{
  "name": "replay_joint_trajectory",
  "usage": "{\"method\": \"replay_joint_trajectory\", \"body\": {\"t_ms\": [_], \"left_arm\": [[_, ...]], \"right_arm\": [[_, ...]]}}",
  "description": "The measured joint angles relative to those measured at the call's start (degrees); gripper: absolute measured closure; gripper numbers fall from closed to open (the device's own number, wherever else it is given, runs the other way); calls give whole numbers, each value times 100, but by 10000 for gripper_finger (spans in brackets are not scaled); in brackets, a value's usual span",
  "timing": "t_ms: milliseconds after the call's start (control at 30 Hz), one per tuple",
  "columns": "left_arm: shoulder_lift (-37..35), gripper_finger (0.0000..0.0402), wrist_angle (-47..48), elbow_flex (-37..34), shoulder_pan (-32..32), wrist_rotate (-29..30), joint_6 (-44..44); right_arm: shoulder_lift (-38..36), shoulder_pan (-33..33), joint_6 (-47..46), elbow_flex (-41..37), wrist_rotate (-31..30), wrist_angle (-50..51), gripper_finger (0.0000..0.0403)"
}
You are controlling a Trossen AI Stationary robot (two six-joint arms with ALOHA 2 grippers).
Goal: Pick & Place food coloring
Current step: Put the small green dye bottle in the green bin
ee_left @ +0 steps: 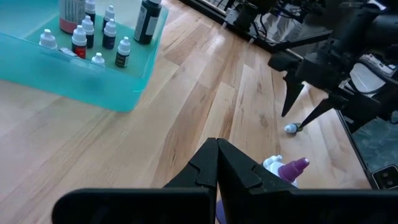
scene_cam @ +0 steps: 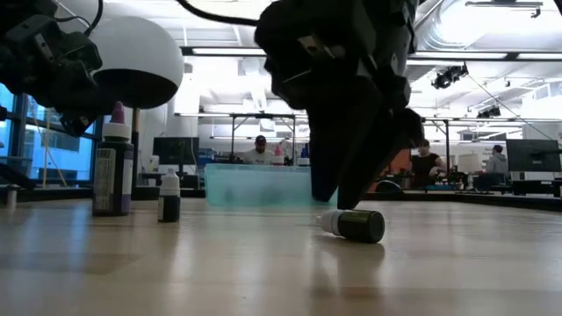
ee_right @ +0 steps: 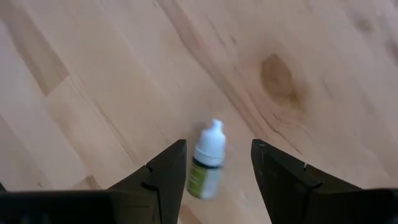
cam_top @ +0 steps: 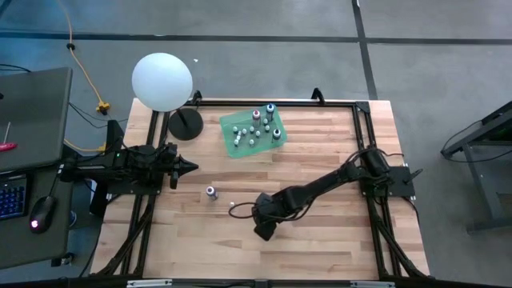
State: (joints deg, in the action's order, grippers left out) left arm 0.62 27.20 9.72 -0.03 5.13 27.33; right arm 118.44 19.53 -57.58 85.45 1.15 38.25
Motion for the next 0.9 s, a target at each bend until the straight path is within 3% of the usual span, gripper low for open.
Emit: {"method": "replay_joint_trajectory", "body": {"t_ms": [533,900], "left_arm": [[-2,401,-2,0,0,4,0],[-2,401,-4,0,1,4,0]], "right_arm": [[331,98,-89,12,-59,-353,230],[508,284,-236,15,-174,-372,283]]}}
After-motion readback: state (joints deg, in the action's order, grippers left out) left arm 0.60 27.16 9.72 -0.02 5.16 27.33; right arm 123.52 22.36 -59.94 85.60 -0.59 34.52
